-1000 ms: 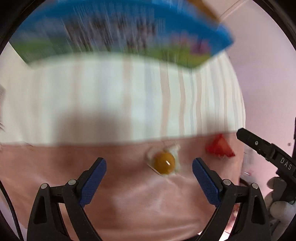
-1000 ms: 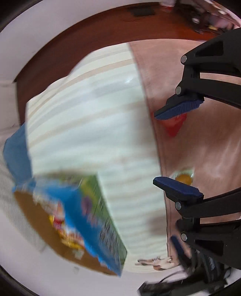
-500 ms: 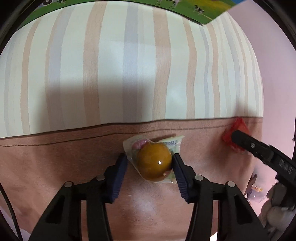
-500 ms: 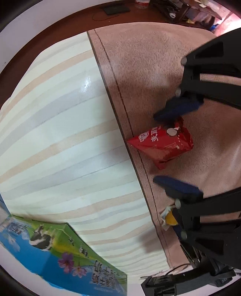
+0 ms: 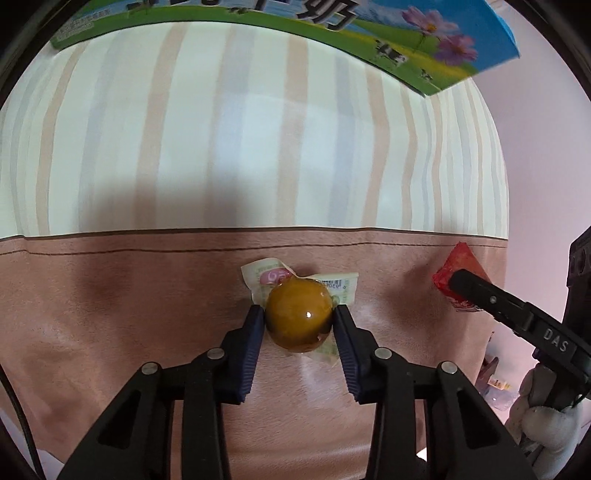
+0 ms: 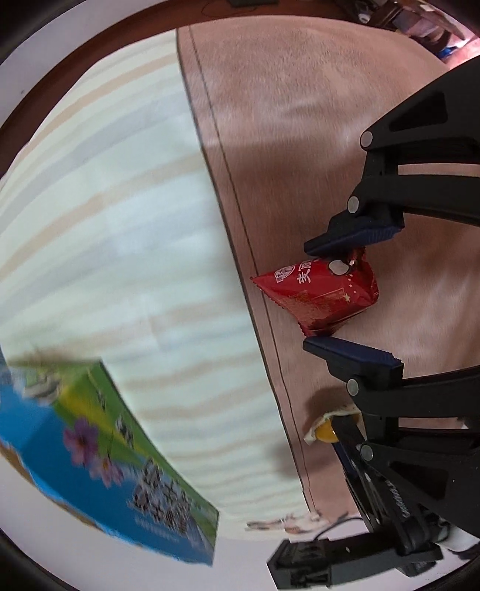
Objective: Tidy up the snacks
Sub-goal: 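Grasp the round yellow cake with left tool while right tool grasps the red packet, then carry both items into the box and open both tools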
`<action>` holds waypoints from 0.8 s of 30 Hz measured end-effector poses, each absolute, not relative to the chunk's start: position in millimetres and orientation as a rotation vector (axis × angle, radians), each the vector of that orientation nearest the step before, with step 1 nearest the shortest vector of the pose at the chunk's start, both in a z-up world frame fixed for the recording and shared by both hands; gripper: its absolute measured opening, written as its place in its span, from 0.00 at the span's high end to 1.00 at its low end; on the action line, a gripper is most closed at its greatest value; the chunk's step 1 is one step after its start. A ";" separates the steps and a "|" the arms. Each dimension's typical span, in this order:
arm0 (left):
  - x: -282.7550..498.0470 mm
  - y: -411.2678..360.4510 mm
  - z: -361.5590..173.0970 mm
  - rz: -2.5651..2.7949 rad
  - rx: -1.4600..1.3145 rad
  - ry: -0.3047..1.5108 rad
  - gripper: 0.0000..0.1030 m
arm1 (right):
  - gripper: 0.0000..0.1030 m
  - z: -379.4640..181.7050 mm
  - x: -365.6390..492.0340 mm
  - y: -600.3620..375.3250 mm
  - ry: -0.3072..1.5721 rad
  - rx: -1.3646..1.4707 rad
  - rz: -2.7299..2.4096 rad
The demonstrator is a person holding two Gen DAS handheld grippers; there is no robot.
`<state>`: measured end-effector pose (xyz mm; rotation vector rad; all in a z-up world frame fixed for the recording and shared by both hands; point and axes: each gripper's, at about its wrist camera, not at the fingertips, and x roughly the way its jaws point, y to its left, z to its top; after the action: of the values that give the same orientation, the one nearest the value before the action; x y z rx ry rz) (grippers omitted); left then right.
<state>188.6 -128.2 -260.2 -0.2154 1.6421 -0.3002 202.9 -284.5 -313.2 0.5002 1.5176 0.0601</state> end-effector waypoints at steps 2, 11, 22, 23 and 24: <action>187.5 -117.1 -267.8 -0.298 -0.274 1.673 0.62 | 0.54 -311.2 200.8 -278.2 1.513 0.504 0.078; 178.8 -119.4 -307.7 -0.261 -0.404 1.775 0.44 | 0.54 -321.3 217.4 -264.5 1.528 0.549 0.087; 181.3 -128.4 -299.6 -0.222 -0.375 1.722 0.60 | 0.54 -324.7 205.9 -267.1 1.534 0.560 0.083; 179.8 -129.4 -297.7 -0.224 -0.366 1.717 0.60 | 0.54 -324.1 205.2 -265.7 1.532 0.557 0.084; 178.2 -131.1 -296.4 -0.226 -0.362 1.711 0.61 | 0.54 -322.6 204.6 -264.6 1.528 0.551 0.087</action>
<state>178.2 -131.1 -296.4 -0.3621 1.7108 -0.2258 204.6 -264.6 -322.6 0.5509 1.5276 0.0867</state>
